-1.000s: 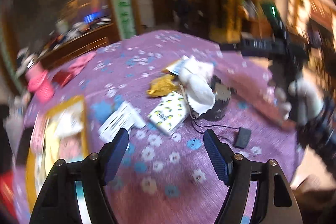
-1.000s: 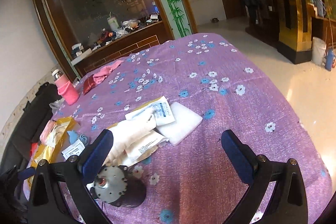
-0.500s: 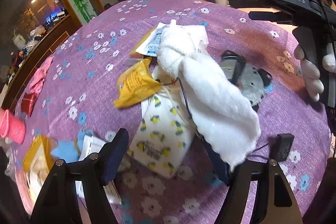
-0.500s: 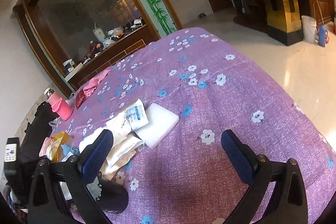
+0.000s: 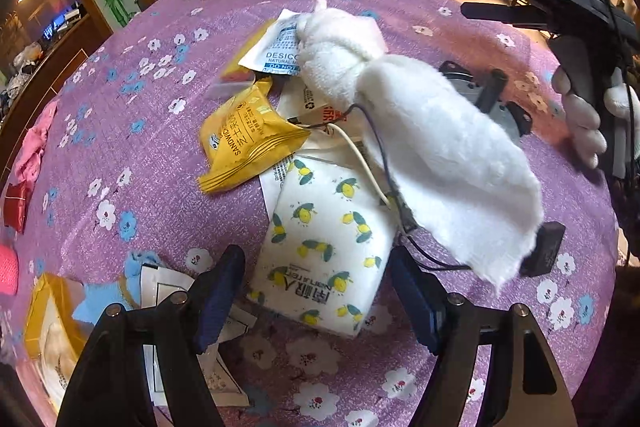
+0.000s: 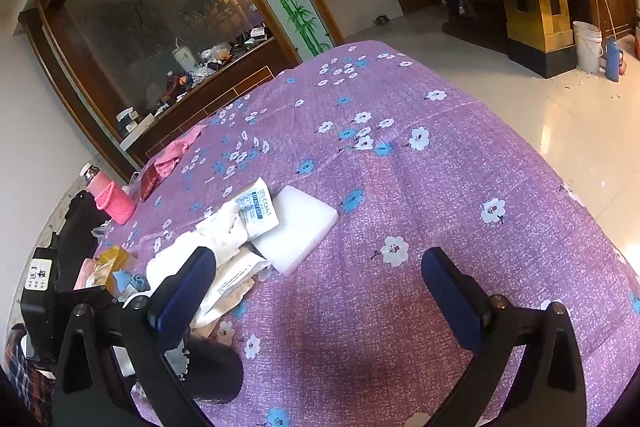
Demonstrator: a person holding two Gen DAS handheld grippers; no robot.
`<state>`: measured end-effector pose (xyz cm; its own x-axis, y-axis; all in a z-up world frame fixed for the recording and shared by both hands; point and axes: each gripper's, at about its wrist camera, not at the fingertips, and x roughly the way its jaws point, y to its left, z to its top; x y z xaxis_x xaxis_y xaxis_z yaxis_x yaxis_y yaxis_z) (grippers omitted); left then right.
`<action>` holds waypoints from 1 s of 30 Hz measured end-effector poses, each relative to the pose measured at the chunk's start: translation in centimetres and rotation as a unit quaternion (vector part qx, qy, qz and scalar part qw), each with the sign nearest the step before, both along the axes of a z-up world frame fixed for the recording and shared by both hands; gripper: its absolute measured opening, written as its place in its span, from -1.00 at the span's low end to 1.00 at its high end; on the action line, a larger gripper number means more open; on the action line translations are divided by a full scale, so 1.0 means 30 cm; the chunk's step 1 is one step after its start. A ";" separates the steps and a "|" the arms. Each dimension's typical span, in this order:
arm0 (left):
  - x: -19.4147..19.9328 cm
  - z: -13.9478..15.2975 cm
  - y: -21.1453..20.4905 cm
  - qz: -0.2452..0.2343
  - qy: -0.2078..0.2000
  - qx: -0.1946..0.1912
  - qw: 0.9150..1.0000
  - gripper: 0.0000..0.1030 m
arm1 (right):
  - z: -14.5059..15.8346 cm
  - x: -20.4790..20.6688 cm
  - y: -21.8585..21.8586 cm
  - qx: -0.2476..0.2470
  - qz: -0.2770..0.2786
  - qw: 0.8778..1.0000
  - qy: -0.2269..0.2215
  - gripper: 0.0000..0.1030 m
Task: Organize soft objects
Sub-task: 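Close the left tool on the lemon-print white tissue pack and lift it, then drop the tissue pack in the foam box with left tool while right tool carries white towel there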
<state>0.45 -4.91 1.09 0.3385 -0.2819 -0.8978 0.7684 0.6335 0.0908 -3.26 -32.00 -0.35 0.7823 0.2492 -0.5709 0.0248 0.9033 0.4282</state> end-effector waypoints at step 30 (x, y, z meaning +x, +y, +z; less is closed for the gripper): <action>-0.405 0.293 0.472 0.220 -0.100 -0.218 0.945 0.14 | -0.005 0.056 0.018 0.020 0.009 0.998 0.064 0.98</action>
<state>-11.70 9.25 9.87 0.6602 -0.4027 -0.6340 0.4164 0.8987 -0.1373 -1.59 -31.45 -0.50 0.6993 0.2875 -0.6544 0.0654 0.8860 0.4591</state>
